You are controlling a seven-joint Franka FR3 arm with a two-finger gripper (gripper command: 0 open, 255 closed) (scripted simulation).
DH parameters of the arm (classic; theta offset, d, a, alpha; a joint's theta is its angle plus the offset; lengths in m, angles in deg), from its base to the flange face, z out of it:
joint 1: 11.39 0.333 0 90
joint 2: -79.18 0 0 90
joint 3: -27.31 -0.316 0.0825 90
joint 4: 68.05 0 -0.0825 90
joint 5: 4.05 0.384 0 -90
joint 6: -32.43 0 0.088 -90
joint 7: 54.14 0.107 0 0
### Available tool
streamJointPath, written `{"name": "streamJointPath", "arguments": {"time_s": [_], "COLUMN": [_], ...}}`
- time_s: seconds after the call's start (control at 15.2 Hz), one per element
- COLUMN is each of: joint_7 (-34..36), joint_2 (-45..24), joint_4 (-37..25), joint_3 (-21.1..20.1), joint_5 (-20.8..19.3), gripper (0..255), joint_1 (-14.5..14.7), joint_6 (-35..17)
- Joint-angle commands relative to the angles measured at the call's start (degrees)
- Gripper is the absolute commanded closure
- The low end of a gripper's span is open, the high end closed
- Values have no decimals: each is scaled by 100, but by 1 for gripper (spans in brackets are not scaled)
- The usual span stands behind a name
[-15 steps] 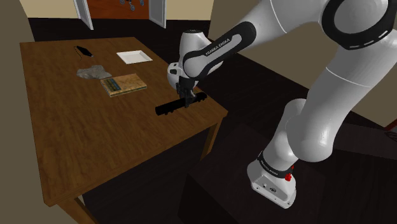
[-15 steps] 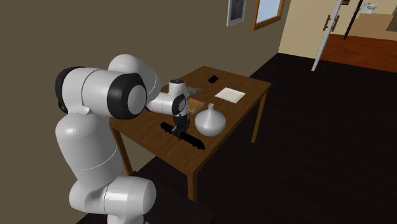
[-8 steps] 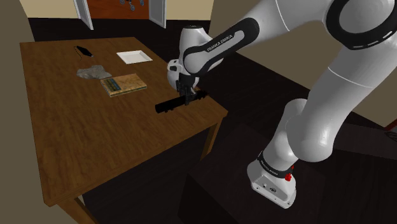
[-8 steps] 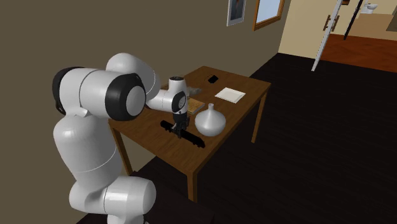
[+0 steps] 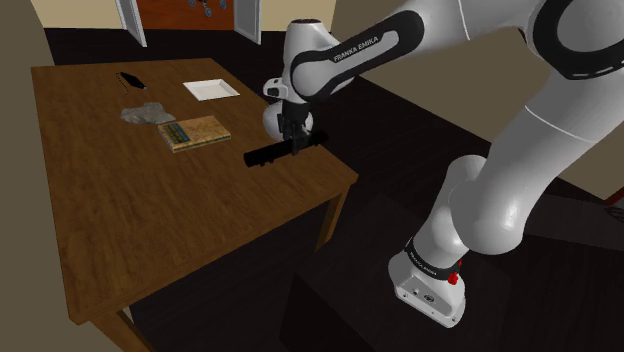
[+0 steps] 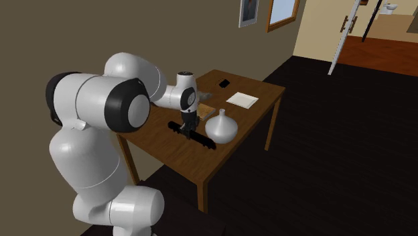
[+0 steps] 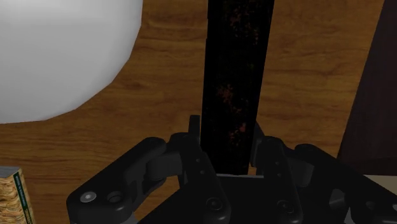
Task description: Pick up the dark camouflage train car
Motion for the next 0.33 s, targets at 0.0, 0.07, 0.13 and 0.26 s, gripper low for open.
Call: {"name": "streamJointPath", "arguments": {"time_s": [0.0,0.07,0.13,0.26], "joint_7": [14,21,28,28], "joint_2": [104,146,186,192], "joint_4": [-63,-102,-143,-149], "joint_3": [-5,-10,-14,-14], "joint_5": [-26,-36,-44,-46], "gripper": [255,255,255,255], "joint_1": [-3,-3,-4,-4], "joint_6": [164,245,325,337]}}
